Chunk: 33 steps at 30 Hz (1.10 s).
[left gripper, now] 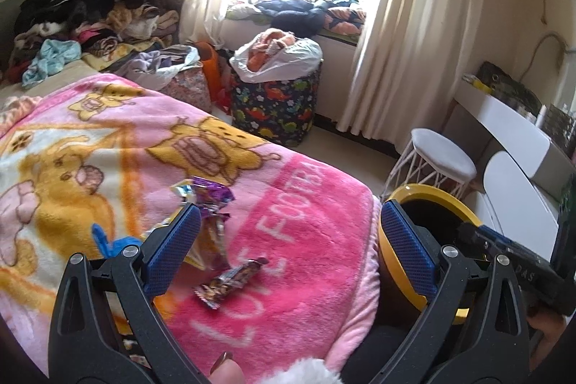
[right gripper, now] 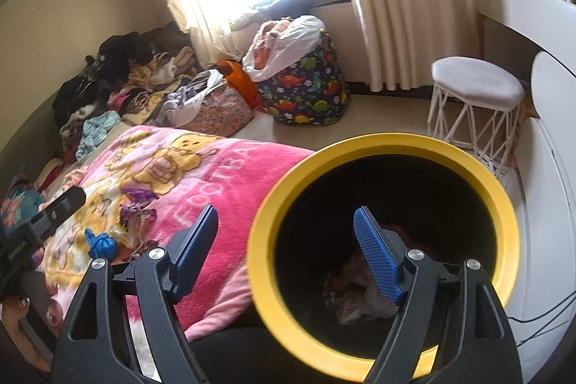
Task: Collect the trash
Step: 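Move both open tools back over the remaining trash on the bed, then grasp the blue glove with the left tool while the right tool grasps snack wrappers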
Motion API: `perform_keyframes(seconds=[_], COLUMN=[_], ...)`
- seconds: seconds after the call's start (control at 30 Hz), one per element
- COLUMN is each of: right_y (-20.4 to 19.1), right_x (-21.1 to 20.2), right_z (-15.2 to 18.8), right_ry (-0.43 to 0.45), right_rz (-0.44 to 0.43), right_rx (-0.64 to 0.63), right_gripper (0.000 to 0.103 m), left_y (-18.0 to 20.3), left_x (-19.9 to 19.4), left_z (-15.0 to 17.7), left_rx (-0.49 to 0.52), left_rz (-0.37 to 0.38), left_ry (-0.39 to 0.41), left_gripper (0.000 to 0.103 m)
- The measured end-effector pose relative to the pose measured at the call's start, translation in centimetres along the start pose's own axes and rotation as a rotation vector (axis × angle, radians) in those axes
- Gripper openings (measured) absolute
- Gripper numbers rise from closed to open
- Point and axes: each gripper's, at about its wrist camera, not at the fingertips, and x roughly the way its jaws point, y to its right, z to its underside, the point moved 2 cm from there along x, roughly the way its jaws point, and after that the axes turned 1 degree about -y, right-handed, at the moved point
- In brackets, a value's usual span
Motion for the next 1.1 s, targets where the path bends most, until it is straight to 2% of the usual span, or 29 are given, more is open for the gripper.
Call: perform_keyframes(seconds=[0.73,1.1], right_y=[-8.2,-12.3], right_x=[1.8,3.5], right_z=[0.3,0.2], right_ry=[-0.059,-0.1], right_rz=[-0.13,-0.199], right_rx=[-0.146,-0.216], right_gripper=[0.075,0.075], left_y=[-8.1,-12.0], left_x=[-2.0,-2.5], left_z=[-0.5,0.0], left_rx=[-0.118,-0.172], left_rz=[-0.109,-0.165], left_ry=[0.036,0.029], left_gripper=[0.092,0.092])
